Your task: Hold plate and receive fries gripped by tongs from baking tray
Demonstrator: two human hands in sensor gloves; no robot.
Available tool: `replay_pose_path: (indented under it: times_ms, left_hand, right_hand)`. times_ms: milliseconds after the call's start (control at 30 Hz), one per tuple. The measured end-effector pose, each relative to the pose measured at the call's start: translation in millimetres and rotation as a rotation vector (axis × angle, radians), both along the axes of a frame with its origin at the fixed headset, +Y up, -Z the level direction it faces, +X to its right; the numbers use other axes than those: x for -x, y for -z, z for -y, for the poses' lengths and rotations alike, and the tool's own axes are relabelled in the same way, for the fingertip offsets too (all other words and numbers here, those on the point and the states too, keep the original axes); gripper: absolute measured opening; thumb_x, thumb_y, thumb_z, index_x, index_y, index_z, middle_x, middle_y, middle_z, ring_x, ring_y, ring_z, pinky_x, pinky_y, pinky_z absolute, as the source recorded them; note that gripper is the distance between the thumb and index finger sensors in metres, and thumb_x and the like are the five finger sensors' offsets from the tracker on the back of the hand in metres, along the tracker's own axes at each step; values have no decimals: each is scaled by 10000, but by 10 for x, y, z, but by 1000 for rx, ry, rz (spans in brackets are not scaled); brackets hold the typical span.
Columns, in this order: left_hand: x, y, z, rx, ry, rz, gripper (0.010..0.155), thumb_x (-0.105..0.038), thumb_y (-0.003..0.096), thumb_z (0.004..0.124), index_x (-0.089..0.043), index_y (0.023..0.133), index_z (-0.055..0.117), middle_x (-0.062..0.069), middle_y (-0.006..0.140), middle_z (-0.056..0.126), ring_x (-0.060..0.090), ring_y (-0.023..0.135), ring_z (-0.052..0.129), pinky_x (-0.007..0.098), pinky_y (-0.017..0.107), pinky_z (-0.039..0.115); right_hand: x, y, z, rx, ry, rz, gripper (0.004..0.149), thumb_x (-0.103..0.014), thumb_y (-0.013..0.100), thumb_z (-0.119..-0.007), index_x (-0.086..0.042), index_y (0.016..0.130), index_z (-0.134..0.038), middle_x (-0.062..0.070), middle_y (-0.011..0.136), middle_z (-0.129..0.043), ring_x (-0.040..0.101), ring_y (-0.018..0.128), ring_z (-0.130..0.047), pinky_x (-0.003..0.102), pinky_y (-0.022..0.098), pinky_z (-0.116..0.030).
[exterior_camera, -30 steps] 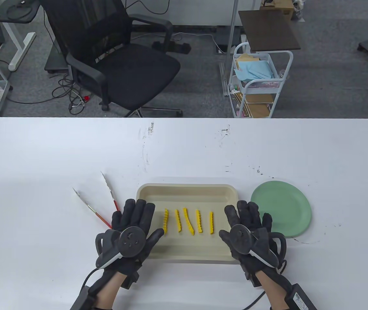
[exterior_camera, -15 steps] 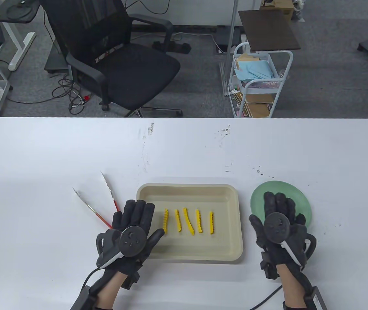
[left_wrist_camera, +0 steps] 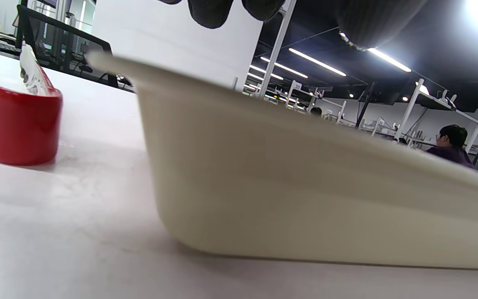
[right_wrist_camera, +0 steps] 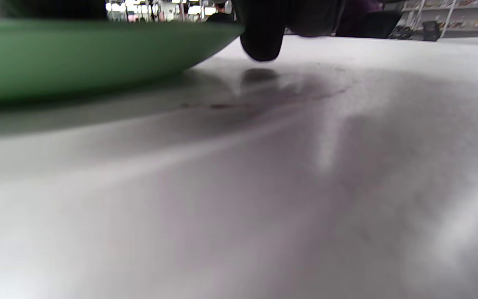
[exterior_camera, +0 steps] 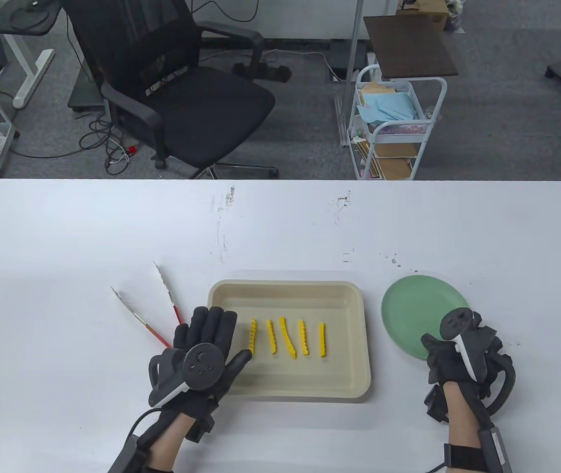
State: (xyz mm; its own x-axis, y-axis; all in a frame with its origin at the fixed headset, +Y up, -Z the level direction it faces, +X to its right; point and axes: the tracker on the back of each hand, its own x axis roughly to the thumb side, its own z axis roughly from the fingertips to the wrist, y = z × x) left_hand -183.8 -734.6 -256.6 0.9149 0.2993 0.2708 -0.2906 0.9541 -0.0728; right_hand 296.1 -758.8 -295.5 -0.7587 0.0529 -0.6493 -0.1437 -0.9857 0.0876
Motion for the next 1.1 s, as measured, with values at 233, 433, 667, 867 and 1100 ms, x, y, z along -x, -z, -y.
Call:
replay_pose_path:
  times_ms: [233, 433, 667, 867, 1100]
  left_hand:
    - [34, 16, 6, 5, -5, -17, 780, -593, 596, 555, -186, 1160, 203, 115, 1232, 242, 430, 1127, 201, 714, 725, 212]
    - [34, 21, 1, -1, 25, -30, 782, -585, 598, 573, -184, 1159, 203, 114, 1231, 243, 428, 1127, 200, 712, 727, 213]
    - [71, 34, -16, 0, -10, -45, 805, -585, 600, 570, -174, 1149, 148, 114, 1227, 208, 430, 1125, 187, 712, 727, 216]
    - [153, 50, -28, 0, -56, -73, 801, -581, 600, 569, -169, 1149, 156, 119, 1225, 218, 435, 1122, 196, 710, 727, 225]
    - [222, 86, -26, 18, -103, -97, 794, -579, 602, 563, -165, 1150, 164, 127, 1224, 238, 444, 1121, 226, 712, 727, 242]
  right_hand:
    - [-142, 15, -30, -58, 106, 59, 1063, -560, 314, -879, -28, 1046, -320, 154, 874, -696, 318, 600, -851, 498, 418, -753]
    - [-191, -72, -175, -223, 222, 42, 942, -466, 328, -927, -29, 1019, -458, 66, 713, -766, 180, 388, -975, 425, 290, -867]
    - [-229, -125, -203, -317, 460, 21, 579, -329, 450, -816, -137, 967, -640, 50, 694, -777, 140, 308, -1047, 327, 164, -919]
    - [-271, -172, -191, -351, 638, -4, 520, -256, 483, -757, -104, 963, -629, 249, 888, -706, 227, 303, -1044, 289, 100, -887]
    - [-289, -337, -295, -530, 689, -26, 553, -283, 504, -695, -49, 979, -535, 112, 708, -873, 149, 114, -1069, 248, -23, -886]
